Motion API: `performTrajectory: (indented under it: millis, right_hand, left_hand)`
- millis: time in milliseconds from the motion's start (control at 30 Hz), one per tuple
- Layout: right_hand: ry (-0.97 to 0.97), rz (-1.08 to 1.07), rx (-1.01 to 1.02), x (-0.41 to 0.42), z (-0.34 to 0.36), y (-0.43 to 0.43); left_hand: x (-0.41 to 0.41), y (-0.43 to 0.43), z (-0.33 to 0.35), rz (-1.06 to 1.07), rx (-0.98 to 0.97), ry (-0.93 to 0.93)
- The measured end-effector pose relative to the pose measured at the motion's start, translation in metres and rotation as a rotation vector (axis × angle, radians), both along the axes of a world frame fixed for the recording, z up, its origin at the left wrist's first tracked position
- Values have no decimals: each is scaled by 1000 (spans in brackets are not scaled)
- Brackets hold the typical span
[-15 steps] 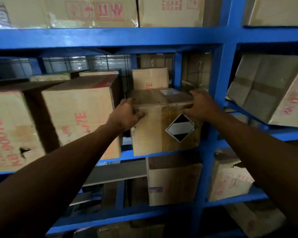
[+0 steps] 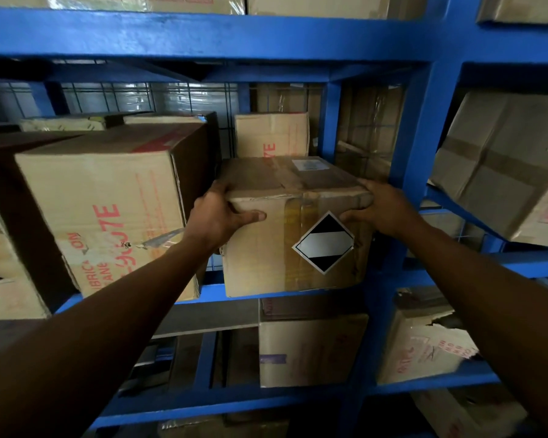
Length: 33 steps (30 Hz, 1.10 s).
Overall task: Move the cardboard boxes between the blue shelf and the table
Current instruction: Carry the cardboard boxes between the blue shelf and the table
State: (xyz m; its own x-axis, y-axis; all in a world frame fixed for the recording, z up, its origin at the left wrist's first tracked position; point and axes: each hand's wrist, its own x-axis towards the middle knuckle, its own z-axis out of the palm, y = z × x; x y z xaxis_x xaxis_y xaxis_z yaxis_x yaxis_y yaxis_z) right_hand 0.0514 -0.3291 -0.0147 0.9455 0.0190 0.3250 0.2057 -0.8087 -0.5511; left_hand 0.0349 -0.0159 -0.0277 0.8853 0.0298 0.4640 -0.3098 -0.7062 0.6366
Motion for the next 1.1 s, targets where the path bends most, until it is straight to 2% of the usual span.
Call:
performTrajectory:
  millis: [200,433,600,733,900,1100]
  right_hand:
    - [-51,-32,46,-30,-1,0]
    - [-100,-35,98,-107,-16,-1]
    - [-123,-2,177,-173,-42,-1]
    - [-68,46,186,-203,-61,-4]
    - [-87,27,285,-210,-62,-3]
    - [-41,47,452,-176,-64,-6]
  left_hand:
    - [-32,-6,0,23,-71,1]
    - [-105,-15,-13,56,-78,-11]
    - [-166,-19,-41,63,-53,-37]
    - [-194,-17,-67,48,-55,-12]
    - [-196,-19,-66,-19,-157,0]
    - [-176,-14,-60,-77,-322,145]
